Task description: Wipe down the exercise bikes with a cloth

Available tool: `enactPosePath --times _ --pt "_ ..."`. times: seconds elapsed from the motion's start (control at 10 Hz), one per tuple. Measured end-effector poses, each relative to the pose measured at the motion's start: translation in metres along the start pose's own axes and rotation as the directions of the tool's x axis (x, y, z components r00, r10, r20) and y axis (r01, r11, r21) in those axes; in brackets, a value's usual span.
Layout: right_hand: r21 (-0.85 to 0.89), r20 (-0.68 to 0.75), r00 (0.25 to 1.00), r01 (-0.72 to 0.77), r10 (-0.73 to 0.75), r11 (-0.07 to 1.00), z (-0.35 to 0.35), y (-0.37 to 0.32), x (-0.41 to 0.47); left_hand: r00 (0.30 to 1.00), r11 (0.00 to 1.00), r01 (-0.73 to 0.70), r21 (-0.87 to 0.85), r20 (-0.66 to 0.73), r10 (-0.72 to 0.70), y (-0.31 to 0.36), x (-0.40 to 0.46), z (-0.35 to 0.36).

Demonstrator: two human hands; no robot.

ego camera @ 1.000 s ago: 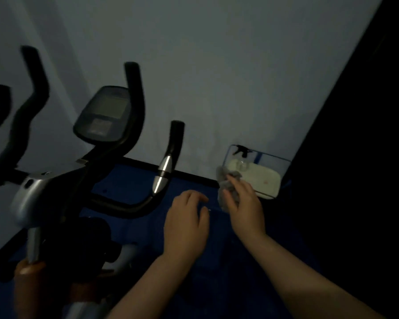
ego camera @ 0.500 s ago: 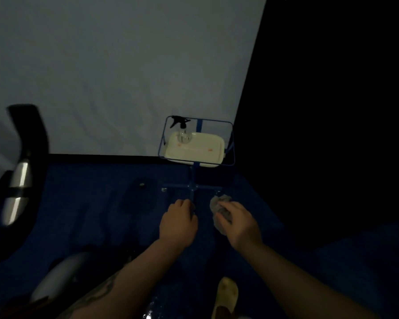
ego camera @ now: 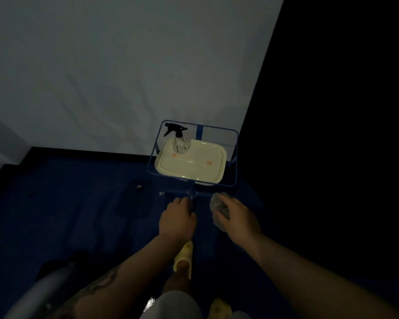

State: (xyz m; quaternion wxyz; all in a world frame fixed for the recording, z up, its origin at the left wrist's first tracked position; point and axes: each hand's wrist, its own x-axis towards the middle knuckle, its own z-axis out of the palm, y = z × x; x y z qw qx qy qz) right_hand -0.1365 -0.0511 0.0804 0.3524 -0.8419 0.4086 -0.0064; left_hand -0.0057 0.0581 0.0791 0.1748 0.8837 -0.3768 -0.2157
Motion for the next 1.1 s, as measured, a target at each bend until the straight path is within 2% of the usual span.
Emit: enactPosePath --times 0.1,0.3,0.6,0.7,0.8,0.9,1.0,1.1 --pt "0.046 -0.036 0.999 -0.036 0.037 0.998 -0.004 -0.010 0.041 0.999 1.000 -0.007 0.005 0.036 0.007 -0.002 0.042 -0.003" --pt "0.103 -0.002 0.994 -0.108 0.109 0.989 0.002 -0.026 0.148 0.996 1.000 0.016 0.013 0.091 -0.017 -0.016 0.135 -0.012" --pt "0.066 0.005 0.997 -0.077 0.077 0.995 0.065 0.009 0.287 0.993 0.995 0.073 -0.060 0.102 -0.067 -0.049 0.224 0.002" --pt "-0.015 0.044 0.989 -0.140 0.141 0.990 0.089 0.026 0.310 0.991 0.992 0.101 -0.073 0.097 -0.093 -0.062 0.228 0.011" --pt "-0.247 0.210 0.963 -0.116 0.170 0.962 0.101 0.040 0.313 0.989 0.990 0.121 -0.074 0.094 -0.114 -0.070 0.223 0.016" --pt "-0.263 0.236 0.958 -0.098 0.162 0.960 0.094 0.039 0.300 0.985 0.989 0.139 -0.044 0.112 -0.134 -0.071 0.215 0.014" --pt "-0.179 0.213 0.969 -0.086 0.124 0.980 0.073 0.026 0.270 0.979 0.986 0.162 -0.027 0.129 -0.157 -0.059 0.198 0.004" --pt "-0.132 0.165 0.984 -0.047 0.069 0.990 0.047 0.014 0.225 0.984 0.988 0.154 -0.008 0.088 -0.153 -0.041 0.170 -0.009"
